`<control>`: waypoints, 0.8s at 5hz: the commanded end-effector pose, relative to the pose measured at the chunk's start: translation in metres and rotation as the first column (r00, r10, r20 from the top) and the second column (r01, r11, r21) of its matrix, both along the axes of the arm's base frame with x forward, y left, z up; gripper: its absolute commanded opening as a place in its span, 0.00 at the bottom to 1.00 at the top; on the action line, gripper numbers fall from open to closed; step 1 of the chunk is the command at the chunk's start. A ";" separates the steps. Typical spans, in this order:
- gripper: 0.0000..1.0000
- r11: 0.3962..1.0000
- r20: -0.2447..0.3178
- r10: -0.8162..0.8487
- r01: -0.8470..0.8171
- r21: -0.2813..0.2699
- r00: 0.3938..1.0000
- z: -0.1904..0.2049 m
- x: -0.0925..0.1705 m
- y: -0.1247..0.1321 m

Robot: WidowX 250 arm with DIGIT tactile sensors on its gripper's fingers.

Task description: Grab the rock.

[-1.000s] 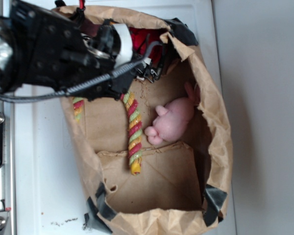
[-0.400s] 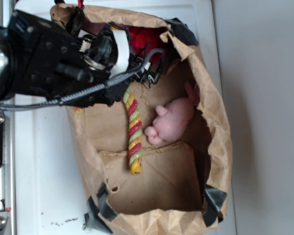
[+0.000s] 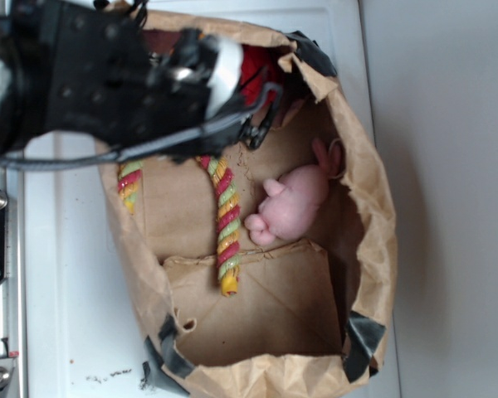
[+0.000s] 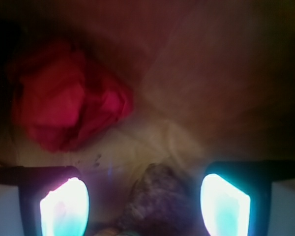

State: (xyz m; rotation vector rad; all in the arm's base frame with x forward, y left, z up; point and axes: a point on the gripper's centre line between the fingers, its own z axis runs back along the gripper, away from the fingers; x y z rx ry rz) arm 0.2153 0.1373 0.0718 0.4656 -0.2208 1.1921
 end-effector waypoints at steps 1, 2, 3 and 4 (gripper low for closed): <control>1.00 0.998 -0.023 0.039 -0.039 0.040 0.999 0.017 -0.001 0.011; 1.00 0.997 -0.022 0.027 -0.026 0.076 0.999 0.006 -0.006 0.013; 1.00 0.994 -0.010 0.022 -0.021 0.103 1.000 -0.008 -0.008 0.014; 1.00 0.993 0.015 0.022 -0.024 0.111 1.000 -0.017 -0.008 0.014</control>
